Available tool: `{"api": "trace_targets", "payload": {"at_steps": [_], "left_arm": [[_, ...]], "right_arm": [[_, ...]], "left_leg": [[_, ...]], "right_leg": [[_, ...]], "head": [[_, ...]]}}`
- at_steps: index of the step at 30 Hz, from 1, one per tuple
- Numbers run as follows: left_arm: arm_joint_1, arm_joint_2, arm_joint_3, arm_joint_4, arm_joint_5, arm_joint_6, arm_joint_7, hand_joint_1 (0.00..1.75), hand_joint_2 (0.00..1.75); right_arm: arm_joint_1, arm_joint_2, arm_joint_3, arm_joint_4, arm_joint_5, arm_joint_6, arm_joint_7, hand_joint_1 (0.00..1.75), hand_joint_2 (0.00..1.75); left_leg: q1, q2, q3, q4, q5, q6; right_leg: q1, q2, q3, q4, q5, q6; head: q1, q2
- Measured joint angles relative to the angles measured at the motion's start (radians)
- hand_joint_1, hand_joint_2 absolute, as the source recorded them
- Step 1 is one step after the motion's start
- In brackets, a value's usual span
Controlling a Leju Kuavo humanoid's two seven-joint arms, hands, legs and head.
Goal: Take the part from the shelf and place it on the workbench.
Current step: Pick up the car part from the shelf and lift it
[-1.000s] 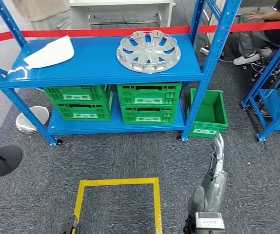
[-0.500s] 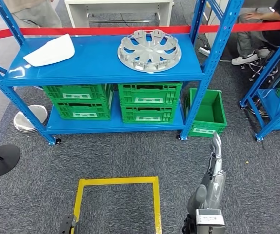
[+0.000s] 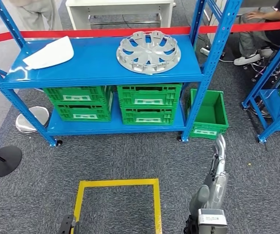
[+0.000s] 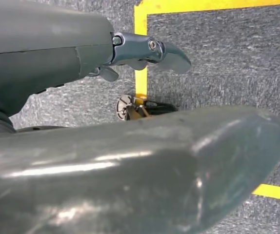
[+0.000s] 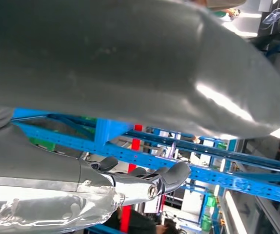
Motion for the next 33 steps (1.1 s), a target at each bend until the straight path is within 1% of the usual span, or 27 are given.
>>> {"api": "trace_targets", "payload": {"at_steps": [1,2,3,5,6,7,8,9,10,11,12,13,16,17,18,20,21,22,23,24,25,26,27,28,31,32,33], "left_arm": [[-0.001,0.000,0.000,0.000,0.000,0.000,0.000,0.00,0.00],[-0.002,0.000,0.000,0.000,0.000,0.000,0.000,0.00,0.00],[-0.002,0.000,0.000,-0.001,0.000,0.000,0.000,0.00,0.00],[0.000,-0.001,0.000,-0.001,-0.001,0.000,0.000,0.00,0.00],[0.002,0.000,0.000,-0.001,-0.001,0.000,0.001,0.00,0.00],[0.004,0.000,0.000,-0.001,-0.001,0.000,0.002,0.00,0.00],[0.006,0.000,0.000,-0.001,-0.002,0.000,0.002,0.00,0.00],[0.006,0.001,0.000,-0.001,-0.003,0.000,0.003,0.00,0.00],[0.007,0.001,0.000,-0.001,-0.003,0.000,0.003,0.00,0.00],[0.007,0.001,0.000,-0.001,-0.004,0.000,0.004,0.00,0.00],[0.007,0.001,0.000,-0.001,-0.004,0.000,0.005,0.00,0.00],[0.007,0.000,0.000,-0.001,-0.004,0.000,0.006,0.00,0.00],[0.004,0.000,-0.001,-0.001,-0.004,0.000,0.007,0.00,0.00],[0.004,0.000,-0.001,-0.001,-0.004,0.000,0.007,0.00,0.00],[0.003,0.000,-0.001,-0.001,-0.004,0.000,0.008,0.00,0.00],[0.002,0.000,-0.001,-0.001,-0.006,0.005,0.009,0.00,0.00],[0.002,0.000,-0.001,-0.001,-0.008,0.009,0.010,0.00,0.00],[0.002,0.000,-0.001,-0.001,-0.010,0.013,0.011,0.00,0.00],[0.003,0.000,-0.001,-0.001,-0.011,0.016,0.012,0.00,0.00],[0.003,0.000,-0.002,-0.001,-0.011,0.017,0.012,0.00,0.00],[0.002,0.000,-0.002,-0.001,-0.012,0.018,0.012,0.00,0.00],[0.001,0.000,-0.002,-0.001,-0.012,0.018,0.012,0.00,0.00],[0.000,0.000,-0.002,-0.001,-0.012,0.018,0.011,0.00,0.00],[-0.001,0.000,-0.002,-0.001,-0.013,0.018,0.011,0.00,0.00],[-0.002,-0.002,-0.002,-0.001,-0.013,0.018,0.011,0.00,0.00],[-0.002,-0.002,-0.003,-0.001,-0.013,0.018,0.011,0.00,0.00],[-0.002,-0.002,-0.003,-0.001,-0.013,0.018,0.010,0.00,0.00]], "right_arm": [[0.001,0.000,0.000,-0.001,0.000,0.000,0.000,0.00,0.00],[0.000,0.001,0.000,-0.001,0.001,0.000,0.000,0.00,0.00],[0.000,0.002,0.001,-0.002,0.001,0.000,0.000,0.00,0.00],[0.001,0.002,0.001,-0.002,0.001,0.000,0.000,0.00,0.00],[0.002,0.002,0.002,-0.002,0.002,0.000,0.000,0.00,0.00],[0.003,0.002,0.002,-0.002,0.002,0.000,0.000,0.00,0.00],[0.004,0.002,0.002,-0.002,0.002,-0.001,-0.001,0.00,0.00],[0.005,0.002,0.003,-0.002,0.002,-0.001,-0.001,0.00,0.00],[0.005,0.002,0.003,-0.002,0.003,-0.001,-0.001,0.00,0.00],[0.005,0.002,0.003,-0.001,0.003,-0.001,-0.001,0.00,0.00],[0.005,0.002,0.003,-0.001,0.003,-0.001,-0.001,0.00,0.00],[0.005,0.002,0.003,-0.001,0.003,-0.001,-0.001,0.00,0.00],[0.004,0.002,0.004,-0.002,0.004,-0.002,-0.002,0.00,0.00],[0.002,0.002,0.004,-0.002,0.004,-0.002,-0.002,0.00,0.00],[0.001,0.002,0.004,-0.002,0.004,-0.002,-0.003,0.00,0.00],[-0.001,0.002,0.004,-0.001,0.005,-0.004,-0.004,0.00,0.00],[0.000,0.002,0.004,-0.001,0.005,-0.004,-0.004,0.00,0.00],[0.000,0.002,0.004,-0.001,0.006,-0.005,-0.005,0.00,0.00],[0.000,0.002,0.004,-0.001,0.006,-0.005,-0.005,0.00,0.00],[0.000,0.002,0.004,-0.001,0.007,-0.004,-0.005,0.00,0.00],[0.000,0.002,0.004,-0.001,0.009,-0.004,-0.005,0.00,0.00],[0.000,0.002,0.004,-0.001,0.010,-0.004,-0.005,0.00,0.00],[-0.001,0.002,0.004,-0.001,0.011,-0.003,-0.005,0.00,0.00],[-0.001,0.002,0.004,-0.001,0.012,-0.003,-0.005,0.00,0.00],[-0.001,0.002,0.004,-0.002,0.013,-0.001,-0.005,0.00,0.00],[-0.001,0.002,0.004,-0.002,0.013,0.000,-0.005,0.00,0.00],[-0.002,0.002,0.004,-0.002,0.014,0.001,-0.005,0.00,0.00]], "left_leg": [[0.001,0.001,0.002,0.009,-0.005,-0.005],[0.002,0.001,-0.009,0.039,-0.016,-0.010],[0.003,0.002,-0.036,0.092,-0.033,-0.014],[0.003,0.002,-0.136,0.241,-0.072,-0.019],[0.003,0.002,-0.185,0.296,-0.074,-0.020],[0.003,0.002,-0.218,0.316,-0.056,-0.020],[0.002,0.002,-0.229,0.293,-0.013,-0.018],[0.002,0.003,-0.223,0.237,0.047,-0.016],[0.002,0.004,-0.208,0.167,0.107,-0.015],[0.002,0.005,-0.189,0.104,0.145,-0.012],[0.002,0.007,-0.177,0.064,0.161,-0.007],[0.001,0.008,-0.171,0.046,0.158,-0.002],[0.001,0.006,-0.159,0.040,0.128,0.019],[0.002,0.006,-0.152,0.038,0.121,0.026],[0.004,0.006,-0.143,0.036,0.114,0.032],[0.002,0.006,-0.128,0.036,0.098,0.039],[0.001,0.006,-0.120,0.036,0.090,0.040],[0.000,0.005,-0.110,0.036,0.083,0.041],[-0.001,0.004,-0.099,0.036,0.076,0.041],[-0.002,0.002,-0.087,0.036,0.069,0.040],[-0.003,0.001,-0.076,0.036,0.064,0.039],[-0.004,0.000,-0.067,0.036,0.058,0.036],[-0.005,-0.002,-0.061,0.036,0.053,0.031],[-0.005,-0.003,-0.058,0.035,0.050,0.025],[-0.002,-0.003,-0.055,0.030,0.048,0.006],[-0.002,-0.003,-0.060,0.043,0.037,0.001],[-0.002,-0.002,-0.075,0.076,0.014,-0.004]], "right_leg": [[-0.001,0.001,0.010,-0.003,-0.003,-0.007],[-0.003,0.001,0.023,-0.006,-0.007,-0.013],[-0.006,0.000,0.037,-0.009,-0.013,-0.018],[-0.006,-0.001,0.061,-0.010,-0.031,-0.024],[-0.006,0.001,0.074,-0.011,-0.040,-0.024],[-0.006,0.004,0.089,-0.012,-0.051,-0.023],[-0.007,0.008,0.107,-0.014,-0.063,-0.020],[-0.008,0.011,0.126,-0.016,-0.077,-0.016],[-0.008,0.013,0.142,-0.018,-0.094,-0.012],[-0.006,0.015,0.156,-0.018,-0.111,-0.007],[-0.004,0.016,0.166,-0.021,-0.125,-0.002],[-0.002,0.018,0.173,-0.028,-0.135,0.002],[-0.002,0.015,0.201,-0.055,-0.149,0.016],[-0.002,0.012,0.195,-0.035,-0.161,0.021],[-0.002,0.008,0.171,0.013,-0.182,0.025],[-0.002,0.003,0.071,0.169,-0.234,0.028],[-0.002,0.003,0.019,0.236,-0.245,0.028],[-0.002,0.003,-0.020,0.271,-0.233,0.027],[-0.002,0.003,-0.041,0.265,-0.198,0.025],[-0.001,0.003,-0.041,0.220,-0.146,0.022],[0.001,0.002,-0.029,0.152,-0.088,0.016],[0.003,0.002,-0.016,0.090,-0.044,0.010],[0.006,0.002,-0.005,0.044,-0.016,0.005],[0.009,0.002,-0.001,0.021,-0.005,0.000],[0.010,0.004,0.002,0.008,0.004,-0.012],[0.007,0.004,0.006,0.001,0.011,-0.016],[0.003,0.003,0.010,-0.005,0.016,-0.019]], "head": [[-0.001,0.000],[-0.004,0.000],[-0.008,0.000],[-0.014,0.000],[-0.015,0.000],[-0.016,0.000],[-0.017,0.000],[-0.017,0.000],[-0.017,0.000],[-0.019,0.000],[-0.019,0.000],[-0.018,0.000],[-0.011,0.000],[-0.009,0.000],[-0.007,0.000],[-0.004,0.000],[-0.004,0.000],[-0.004,0.000],[-0.004,0.000],[-0.004,0.000],[-0.003,0.000],[-0.003,0.000],[-0.003,0.000],[-0.002,0.000],[-0.002,0.000],[-0.004,0.000],[-0.006,0.000]]}}
